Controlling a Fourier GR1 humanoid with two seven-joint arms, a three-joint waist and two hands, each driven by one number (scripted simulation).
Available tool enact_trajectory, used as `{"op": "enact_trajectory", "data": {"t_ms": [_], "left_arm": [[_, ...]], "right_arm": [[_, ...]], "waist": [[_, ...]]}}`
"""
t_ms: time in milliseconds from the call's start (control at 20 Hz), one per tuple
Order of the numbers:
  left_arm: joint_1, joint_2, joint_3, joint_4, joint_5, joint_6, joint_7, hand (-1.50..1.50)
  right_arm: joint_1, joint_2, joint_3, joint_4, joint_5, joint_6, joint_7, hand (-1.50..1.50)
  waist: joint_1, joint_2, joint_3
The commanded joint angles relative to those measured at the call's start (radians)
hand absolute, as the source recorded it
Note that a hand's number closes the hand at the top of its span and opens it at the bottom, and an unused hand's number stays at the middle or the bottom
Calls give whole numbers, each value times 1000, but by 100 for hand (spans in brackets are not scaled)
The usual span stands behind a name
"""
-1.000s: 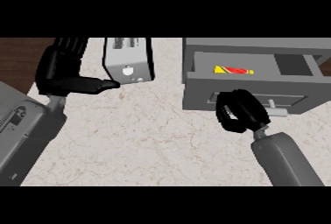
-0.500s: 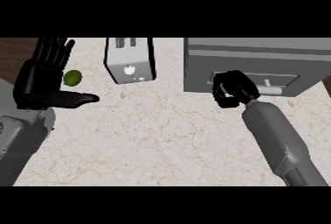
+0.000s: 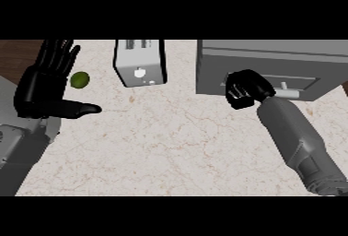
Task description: Pick up the cup, place it into the drawer and close the drawer
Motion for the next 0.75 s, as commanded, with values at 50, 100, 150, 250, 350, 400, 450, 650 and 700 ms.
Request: {"op": "enact_trajectory", "data": {"t_ms": [50, 100, 150, 250, 350, 400, 450, 650, 700], "left_arm": [[5, -1, 1, 4, 6, -30, 10, -150], [6, 9, 8, -12, 14, -41, 12, -150], [19, 7, 6, -12, 8, -49, -6, -150], [17, -19, -3, 9, 2, -49, -22, -150], [6, -32, -14, 16, -10, -43, -26, -150], [29, -11, -1, 7, 4, -63, -21, -150], [18, -45, -23, 13, -8, -45, -26, -150], [41, -44, -34, 12, -14, -64, -29, -150], [42, -37, -36, 2, -13, -71, -24, -150]], "right_arm": [[-89, -67, -62, 108, -15, -22, 47, 150], [-93, -98, -66, 108, -19, -6, 22, 150], [-100, -109, -68, 112, -20, 11, 27, 150], [-100, -115, -95, 100, -50, 5, 1, 150], [-121, -116, -101, 99, -59, 29, -3, 150], [-99, -101, -102, 104, -55, -13, 8, 150], [-106, -129, -114, 98, -71, 20, -30, 150], [-92, -118, -124, 105, -77, -3, -35, 150], [-116, -132, -127, 105, -79, 18, -21, 150]], "waist": [[29, 32, 6], [37, 32, 6], [44, 35, 5], [34, 41, 6], [38, 45, 6], [47, 38, 6], [35, 43, 6], [44, 40, 6], [56, 40, 6]]}}
